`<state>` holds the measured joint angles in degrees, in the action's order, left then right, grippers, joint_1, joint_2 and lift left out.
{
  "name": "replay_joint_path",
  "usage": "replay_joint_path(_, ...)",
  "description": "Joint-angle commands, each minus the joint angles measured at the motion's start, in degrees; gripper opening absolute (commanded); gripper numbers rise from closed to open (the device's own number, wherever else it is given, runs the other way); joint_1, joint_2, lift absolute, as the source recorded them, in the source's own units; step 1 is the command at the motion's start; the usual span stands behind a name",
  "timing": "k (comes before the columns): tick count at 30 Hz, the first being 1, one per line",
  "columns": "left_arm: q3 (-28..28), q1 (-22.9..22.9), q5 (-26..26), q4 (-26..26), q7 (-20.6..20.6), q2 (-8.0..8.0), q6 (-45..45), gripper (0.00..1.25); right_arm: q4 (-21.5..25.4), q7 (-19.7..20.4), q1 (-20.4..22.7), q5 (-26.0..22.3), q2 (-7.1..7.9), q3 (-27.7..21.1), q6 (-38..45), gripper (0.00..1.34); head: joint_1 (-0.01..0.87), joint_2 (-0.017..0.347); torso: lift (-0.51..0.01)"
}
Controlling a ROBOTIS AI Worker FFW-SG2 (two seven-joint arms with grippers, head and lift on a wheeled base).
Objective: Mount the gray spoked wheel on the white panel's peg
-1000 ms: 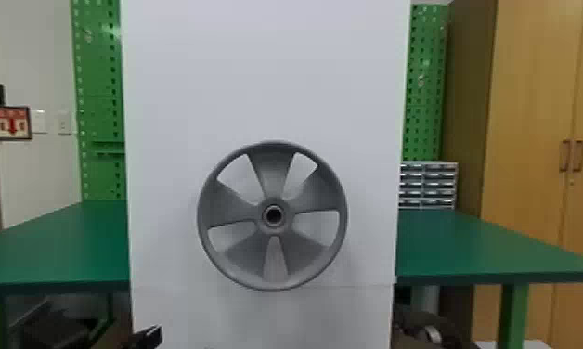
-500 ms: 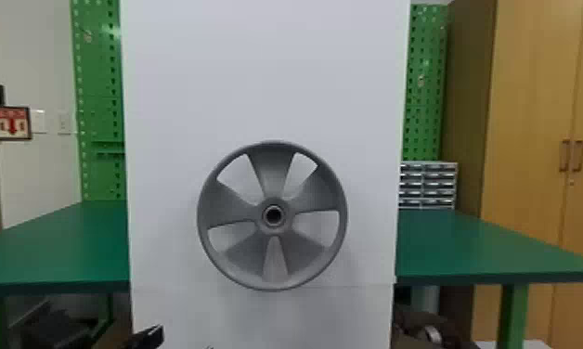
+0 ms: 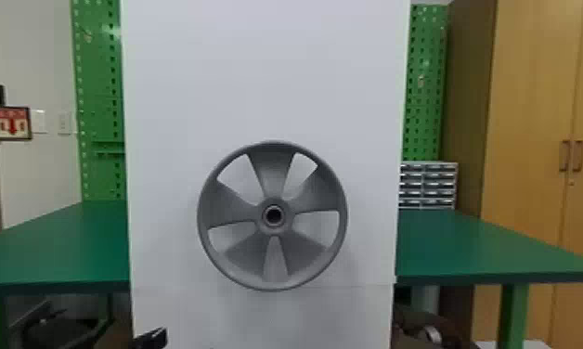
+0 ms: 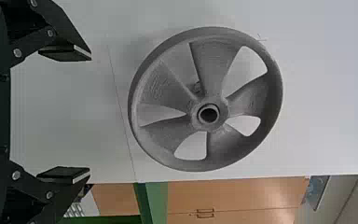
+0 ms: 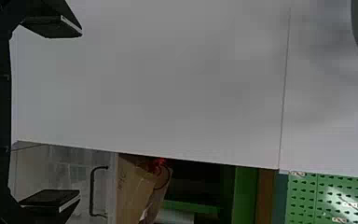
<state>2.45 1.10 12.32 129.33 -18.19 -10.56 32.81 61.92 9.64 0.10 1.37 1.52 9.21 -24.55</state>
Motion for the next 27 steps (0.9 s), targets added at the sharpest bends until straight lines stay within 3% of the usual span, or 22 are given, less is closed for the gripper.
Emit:
replay_joint_path(1,0.0,0.0,0.2,-0.4,0.0,0.01,-0.4,0.87,-3.4,-0.2,0.1,0.4,-0.11,-1.1,-2.6,1.25,0.123,-0.008,-0.405)
replay_joint_path(8,0.0,0.0,0.4,-0.7,-0.1,0.01,-0.6,0.87,-7.1,-0.8,-0.6,0.4,-0.11,-1.4,-7.3,1.25,0.123,-0.008,-0.405)
replay_joint_path(27,0.0,0.0,0.6,-1.9,-0.3,-0.08,-1.4,0.87,-7.9,-1.2,-0.2,-0.3,-0.02,-0.8,-7.1,1.25,0.123,-0.008,-0.405)
